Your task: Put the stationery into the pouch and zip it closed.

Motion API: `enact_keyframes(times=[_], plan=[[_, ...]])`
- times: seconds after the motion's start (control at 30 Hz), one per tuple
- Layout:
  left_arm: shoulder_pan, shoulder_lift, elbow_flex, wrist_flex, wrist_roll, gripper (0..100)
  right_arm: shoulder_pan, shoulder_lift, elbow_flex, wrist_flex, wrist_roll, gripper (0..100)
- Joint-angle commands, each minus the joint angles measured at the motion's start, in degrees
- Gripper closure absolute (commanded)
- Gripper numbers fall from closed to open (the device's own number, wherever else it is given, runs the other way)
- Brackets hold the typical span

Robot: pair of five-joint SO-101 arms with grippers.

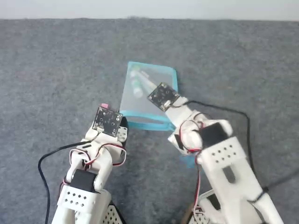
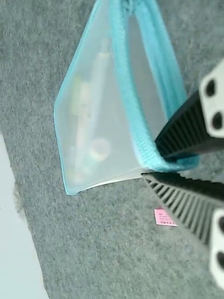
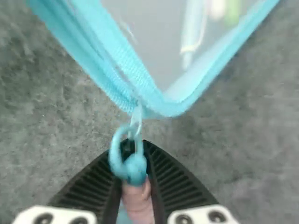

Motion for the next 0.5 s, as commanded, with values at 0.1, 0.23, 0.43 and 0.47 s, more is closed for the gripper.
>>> enact_keyframes(times=[0.1, 0.23, 0.43, 0.47], plan=[[0.1, -0.5, -2.8, -1.5, 0.9, 99, -4.8, -1.5, -14.7, 11.4, -0.4, 99.1], [0.1, -0.5, -2.8, -1.5, 0.9, 99, -10.8, 2.1, -18.4, 12.4, -2.5, 99.1], [0.8, -0.5, -2.8, -1.3, 0.9, 99, -19.1, 9.4, -20.1, 11.7, -0.1, 99.1], [1.7, -0.5, -2.7, -1.2, 0.9, 99, -20.4, 10.2, -20.2, 10.9, 0.5, 99.1]])
